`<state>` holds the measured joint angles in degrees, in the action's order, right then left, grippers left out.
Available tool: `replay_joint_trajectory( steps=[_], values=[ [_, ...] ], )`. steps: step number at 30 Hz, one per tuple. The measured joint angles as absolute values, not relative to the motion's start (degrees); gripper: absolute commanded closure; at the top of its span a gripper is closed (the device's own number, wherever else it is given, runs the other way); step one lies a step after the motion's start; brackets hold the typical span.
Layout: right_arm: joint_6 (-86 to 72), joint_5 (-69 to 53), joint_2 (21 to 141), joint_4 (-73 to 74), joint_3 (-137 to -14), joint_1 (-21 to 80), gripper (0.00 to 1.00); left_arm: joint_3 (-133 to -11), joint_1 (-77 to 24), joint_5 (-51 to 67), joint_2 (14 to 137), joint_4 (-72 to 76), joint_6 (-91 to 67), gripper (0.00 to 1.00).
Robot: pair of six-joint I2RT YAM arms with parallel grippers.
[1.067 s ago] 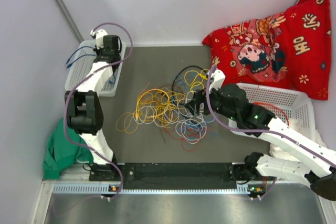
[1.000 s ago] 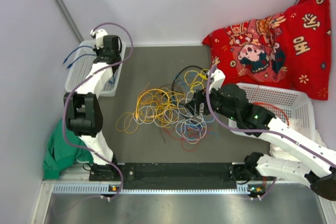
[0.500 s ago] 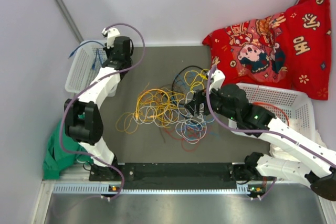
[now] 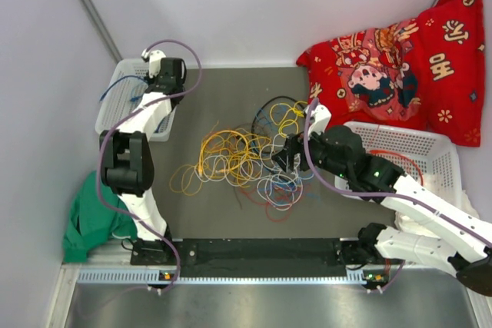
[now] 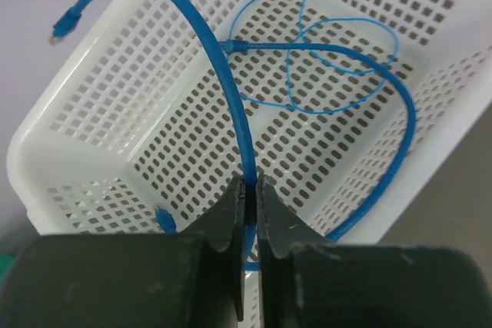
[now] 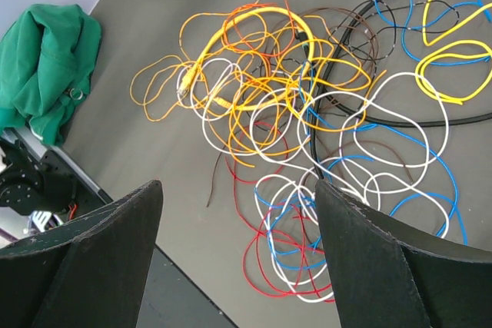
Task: Untangle the cables
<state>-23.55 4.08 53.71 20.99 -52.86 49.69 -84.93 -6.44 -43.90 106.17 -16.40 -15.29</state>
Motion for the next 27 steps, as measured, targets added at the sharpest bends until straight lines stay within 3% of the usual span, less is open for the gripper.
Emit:
replay_joint_trajectory(
  steps=[1, 3, 4, 13, 19, 27],
  values=[
    [-23.6, 4.1, 53.8, 21.0, -52.9, 49.7, 0.21, -85.3, -6.5, -43.5, 106.2, -16.8, -15.4, 0.59],
    [-23.6, 4.1, 53.8, 21.0, -52.9, 49.7, 0.21, -86.2, -6.9, -42.7, 106.2, -17.2, -15.4, 0.37],
    [-23.6, 4.0, 53.8, 20.9, -52.9, 49.7, 0.21, -86.5, -7.2, -42.5, 106.1, -17.2, -15.7, 0.02],
    [-23.7, 3.6, 53.8, 20.9, -52.9, 49.7, 0.21, -87.4, -10.3, -42.7, 102.3, -17.2, -14.9, 0.01],
    [-23.9, 4.0, 53.7, 20.9, -52.8, 49.7, 0.21, -85.6, -15.5, -39.9, 93.0, -15.9, -15.4, 0.02],
    [-27.4, 6.3, 54.9, 22.0, -48.9, 48.1, 0.23, -62.9, -26.1, -13.2, 72.9, -7.3, -25.1, 0.07]
  ],
)
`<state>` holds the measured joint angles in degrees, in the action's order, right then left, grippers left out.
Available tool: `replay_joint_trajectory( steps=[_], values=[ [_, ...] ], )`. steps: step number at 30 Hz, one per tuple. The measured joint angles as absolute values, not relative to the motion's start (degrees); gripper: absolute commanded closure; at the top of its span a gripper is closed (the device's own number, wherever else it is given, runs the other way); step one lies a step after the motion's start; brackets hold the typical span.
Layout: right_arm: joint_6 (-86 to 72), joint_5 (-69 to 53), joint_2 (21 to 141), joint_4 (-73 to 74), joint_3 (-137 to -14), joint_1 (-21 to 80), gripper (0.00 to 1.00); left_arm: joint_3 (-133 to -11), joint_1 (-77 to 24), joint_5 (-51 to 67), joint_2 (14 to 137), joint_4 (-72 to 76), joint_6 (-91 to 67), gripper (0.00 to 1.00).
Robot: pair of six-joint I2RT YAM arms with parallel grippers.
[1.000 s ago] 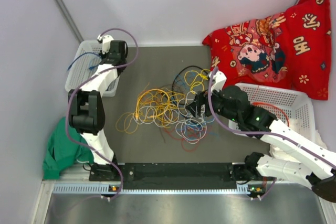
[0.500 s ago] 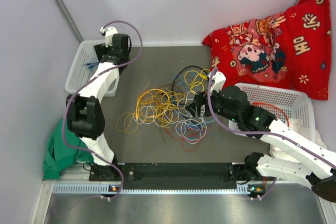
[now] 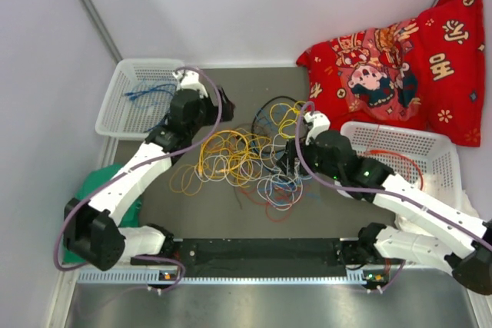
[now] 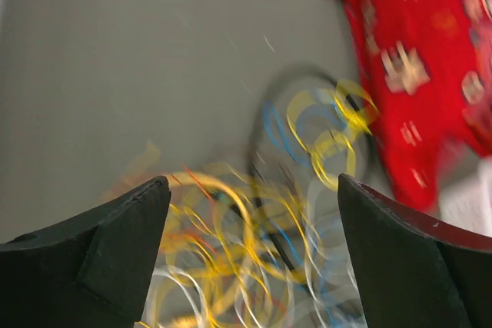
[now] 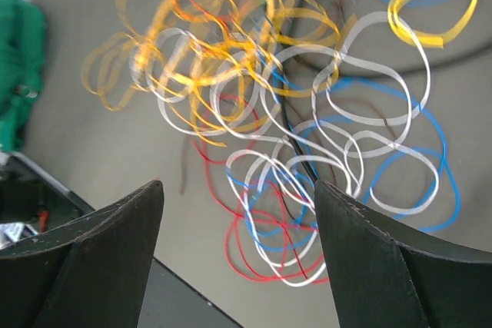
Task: Untangle the cables
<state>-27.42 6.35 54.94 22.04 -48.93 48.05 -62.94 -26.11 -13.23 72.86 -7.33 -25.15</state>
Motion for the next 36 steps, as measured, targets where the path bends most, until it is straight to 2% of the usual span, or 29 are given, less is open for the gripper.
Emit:
replay_joint_trajectory(
  steps=[3, 5, 8, 12, 16, 19, 21, 22, 25, 26, 28, 29, 30, 36],
  values=[
    [-29.0, 6.3, 56.9, 22.4, -46.3, 47.4, 0.24, -55.9, -26.8, -0.4, 72.7, -6.5, -29.2, 0.05],
    [-29.9, 6.1, 58.3, 22.6, -44.1, 47.4, 0.23, -51.5, -28.4, 5.9, 72.8, -6.3, -30.7, 0.01],
    [-31.4, 6.0, 58.2, 22.8, -40.6, 47.4, 0.2, -46.3, -33.3, 13.0, 72.3, -6.1, -31.6, 0.01],
    [-32.3, 6.0, 57.9, 22.8, -38.0, 47.4, 0.14, -44.4, -40.2, 17.0, 71.8, -4.8, -31.6, 0.01],
    [-32.2, 6.0, 61.4, 21.1, -37.9, 47.3, 0.1, -43.6, -41.4, 18.3, 71.1, -0.5, -32.9, 0.01],
    [-32.1, 6.4, 66.6, 19.6, -37.9, 47.3, 0.1, -42.2, -41.4, 18.4, 69.5, 0.9, -33.6, 0.01],
    [-32.0, 7.0, 71.0, 19.3, -38.0, 47.3, 0.14, -41.5, -41.4, 18.2, 67.9, 1.1, -33.8, 0.01],
    [-31.8, 7.4, 73.3, 19.3, -38.2, 47.3, 0.17, -41.3, -41.4, 18.1, 67.0, 1.1, -34.0, 0.01],
    [-31.2, 8.6, 78.5, 19.5, -38.9, 47.3, 0.36, -41.1, -41.5, 17.5, 64.6, 1.0, -34.0, 0.01],
    [-31.0, 9.0, 79.6, 19.6, -39.2, 47.3, 0.55, -41.0, -41.5, 17.1, 63.8, 1.0, -34.2, 0.01],
    [-30.7, 9.6, 81.1, 19.4, -40.1, 47.3, 0.76, -40.5, -41.6, 16.4, 62.2, 1.0, -34.4, 0.01],
    [-30.7, 9.7, 81.5, 19.3, -40.6, 47.3, 0.94, -40.1, -41.6, 16.1, 61.5, 1.0, -34.4, 0.01],
    [-30.6, 9.6, 81.9, 19.0, -41.2, 47.3, 1.0, -39.7, -41.6, 15.7, 60.9, 0.8, -34.5, 0.01],
    [-29.4, 5.8, 80.2, 15.4, -42.5, 47.3, 1.0, -37.9, -41.7, 13.2, 57.3, 0.2, -34.8, 0.01]
  ],
)
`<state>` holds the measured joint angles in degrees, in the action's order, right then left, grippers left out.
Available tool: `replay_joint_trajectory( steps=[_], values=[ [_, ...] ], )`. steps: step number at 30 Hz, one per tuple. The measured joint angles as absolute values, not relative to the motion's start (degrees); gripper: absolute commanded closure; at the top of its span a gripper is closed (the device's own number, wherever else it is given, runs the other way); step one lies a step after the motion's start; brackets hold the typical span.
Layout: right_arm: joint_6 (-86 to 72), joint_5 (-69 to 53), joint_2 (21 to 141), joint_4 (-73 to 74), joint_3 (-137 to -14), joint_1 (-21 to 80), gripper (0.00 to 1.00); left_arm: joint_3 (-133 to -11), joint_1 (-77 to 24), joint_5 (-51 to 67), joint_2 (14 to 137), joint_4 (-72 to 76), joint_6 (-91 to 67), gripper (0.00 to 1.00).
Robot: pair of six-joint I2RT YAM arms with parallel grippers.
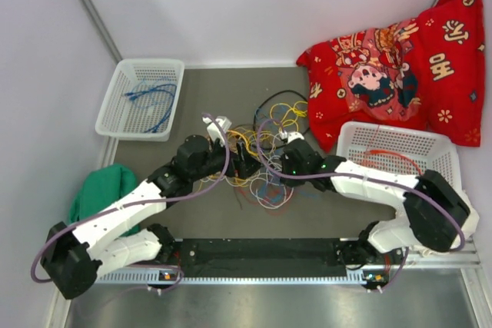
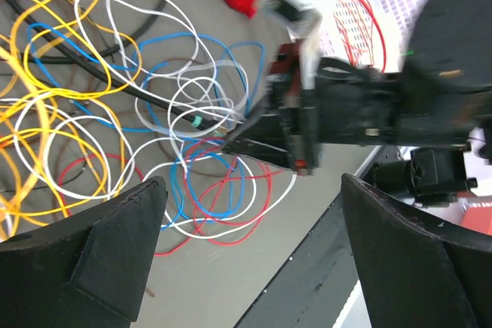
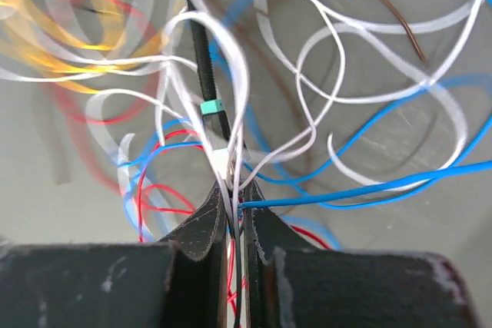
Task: Untangle the cables
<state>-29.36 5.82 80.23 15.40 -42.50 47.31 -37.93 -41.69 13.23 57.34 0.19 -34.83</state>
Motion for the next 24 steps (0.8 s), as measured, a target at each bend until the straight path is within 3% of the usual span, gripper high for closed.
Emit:
replay_joint_trajectory(
  steps=[12, 24],
  values=[
    [-25.6, 3.6, 60.1, 20.1, -57.8, 47.3, 1.0, -35.6, -41.7, 6.5, 48.4, 2.3, -36.7, 0.01],
    [-26.6, 3.2, 55.1, 29.1, -61.2, 47.2, 1.0, -21.2, -41.7, 10.0, 47.6, 24.6, -39.6, 0.08]
  ],
)
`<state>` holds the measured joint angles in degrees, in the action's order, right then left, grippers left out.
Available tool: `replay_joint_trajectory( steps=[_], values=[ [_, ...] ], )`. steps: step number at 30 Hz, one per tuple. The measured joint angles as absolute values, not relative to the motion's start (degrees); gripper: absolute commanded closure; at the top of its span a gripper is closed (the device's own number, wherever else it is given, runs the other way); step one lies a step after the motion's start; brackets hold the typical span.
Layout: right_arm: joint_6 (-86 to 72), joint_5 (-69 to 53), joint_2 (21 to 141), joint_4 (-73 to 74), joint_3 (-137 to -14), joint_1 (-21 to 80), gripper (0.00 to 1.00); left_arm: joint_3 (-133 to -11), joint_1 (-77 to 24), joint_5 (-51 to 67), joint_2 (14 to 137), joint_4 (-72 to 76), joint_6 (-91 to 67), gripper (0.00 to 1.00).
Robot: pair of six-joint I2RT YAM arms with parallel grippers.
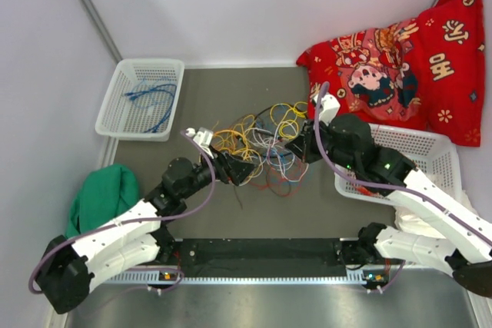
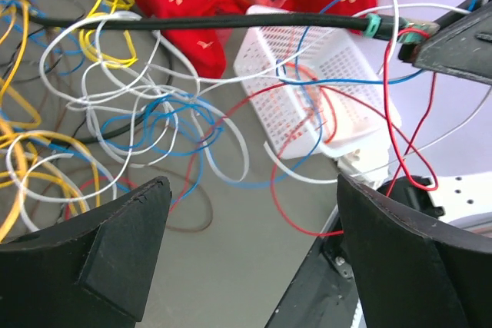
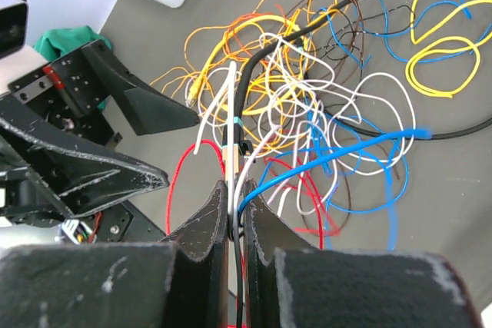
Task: Untangle the cables
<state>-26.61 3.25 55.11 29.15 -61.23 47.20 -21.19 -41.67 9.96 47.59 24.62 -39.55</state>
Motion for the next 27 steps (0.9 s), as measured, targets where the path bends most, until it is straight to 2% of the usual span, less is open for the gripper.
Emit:
replay_joint_trajectory(
  steps=[7, 13, 19, 22, 27],
  values=[
    [-26.5, 3.1, 54.6, 30.5, -62.5, 47.2, 1.0, -22.9, -41.7, 10.8, 47.7, 27.9, -39.2, 0.09],
    [-26.6, 2.9, 51.2, 31.4, -59.8, 47.2, 1.0, -27.1, -41.7, 11.2, 44.9, 28.5, -37.6, 0.15],
    [-27.3, 1.6, 50.7, 30.9, -59.7, 47.2, 1.0, -30.1, -41.7, 20.3, 54.5, 33.4, -38.9, 0.21],
    [-27.6, 1.2, 50.7, 31.0, -60.4, 47.2, 1.0, -29.9, -41.7, 22.7, 58.8, 32.9, -40.3, 0.21],
    [-27.4, 2.8, 49.4, 31.1, -62.8, 47.2, 1.0, -26.4, -41.7, 22.2, 57.9, 32.9, -42.0, 0.2]
  ],
)
